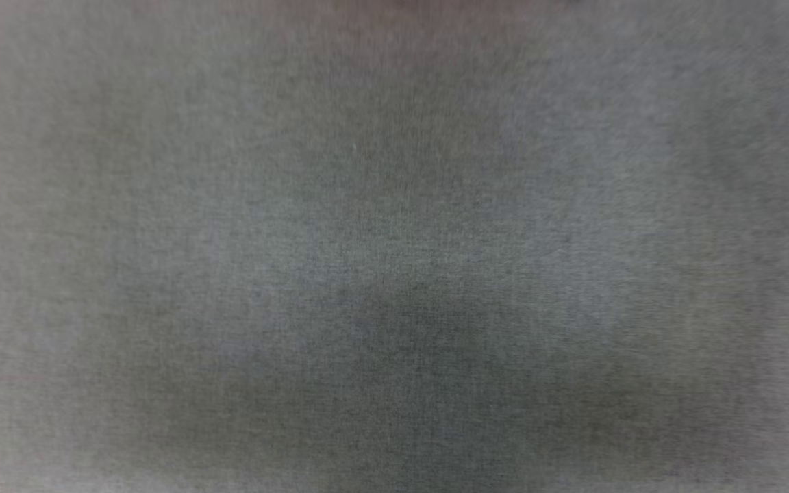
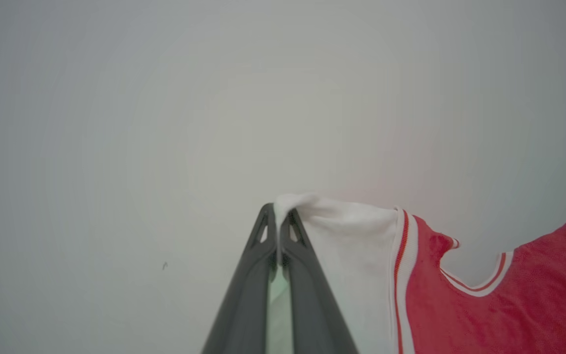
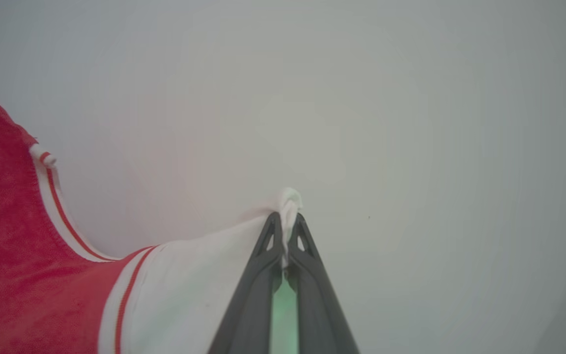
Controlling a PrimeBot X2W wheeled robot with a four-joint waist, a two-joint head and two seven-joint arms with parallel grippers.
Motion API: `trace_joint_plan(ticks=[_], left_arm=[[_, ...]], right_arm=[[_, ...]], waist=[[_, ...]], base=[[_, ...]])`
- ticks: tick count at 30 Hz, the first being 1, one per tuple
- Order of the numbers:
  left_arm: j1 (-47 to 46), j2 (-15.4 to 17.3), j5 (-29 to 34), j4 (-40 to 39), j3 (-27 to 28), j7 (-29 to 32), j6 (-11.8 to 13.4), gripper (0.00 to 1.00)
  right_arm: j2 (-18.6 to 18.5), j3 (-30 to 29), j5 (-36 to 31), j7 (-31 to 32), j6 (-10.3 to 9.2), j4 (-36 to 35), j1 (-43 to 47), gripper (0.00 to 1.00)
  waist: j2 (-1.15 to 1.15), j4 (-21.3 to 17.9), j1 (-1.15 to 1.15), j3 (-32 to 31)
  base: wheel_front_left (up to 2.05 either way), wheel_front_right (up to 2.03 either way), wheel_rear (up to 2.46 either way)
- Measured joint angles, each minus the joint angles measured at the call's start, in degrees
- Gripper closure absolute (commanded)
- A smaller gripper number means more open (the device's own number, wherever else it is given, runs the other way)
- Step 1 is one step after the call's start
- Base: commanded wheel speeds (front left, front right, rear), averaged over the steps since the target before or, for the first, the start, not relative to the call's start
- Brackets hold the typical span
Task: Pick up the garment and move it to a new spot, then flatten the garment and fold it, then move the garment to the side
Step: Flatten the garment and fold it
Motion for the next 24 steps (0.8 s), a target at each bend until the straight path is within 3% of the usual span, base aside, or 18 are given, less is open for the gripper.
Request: trace_joint_plan(ticks=[7,15,20,24], left_arm=[[6.4,0.1,1.5,0.4,1.5,-0.1,-1.7,1.00],[16.8,-1.4,-1.1,4.3,-2.2,2.9,-3.7,1.00],[26.8,0.0,-7.0,-2.7,-6.8,8.4,-3.9,1.00],[34.7,4.5,-11.8,-10.4,-10.4,12.2,-3.9,1.00]], right_arm=[[0.6,1.8,0.1,0.0,0.00,3.4,5.5,1.00],[0.7,11.4,13.1,1.2,0.00,6.1,14.3,1.00],[-3.6,19.6,23.6,3.3,0.00,-1.4,23.6,1.00],[-9.6,25.8,31.0,4.5,0.00,-10.4,31.8,1.00]], waist=[[0.00,1.0,0.00,5.1],[0.00,2.1,0.00,2.4],[0.00,2.1,0.00,-2.0],[0.00,2.1,0.00,-6.0]], base=[[0.00,0.00,0.00],[0.00,0.00,0.00],[0.00,0.00,0.00],[0.00,0.00,0.00]])
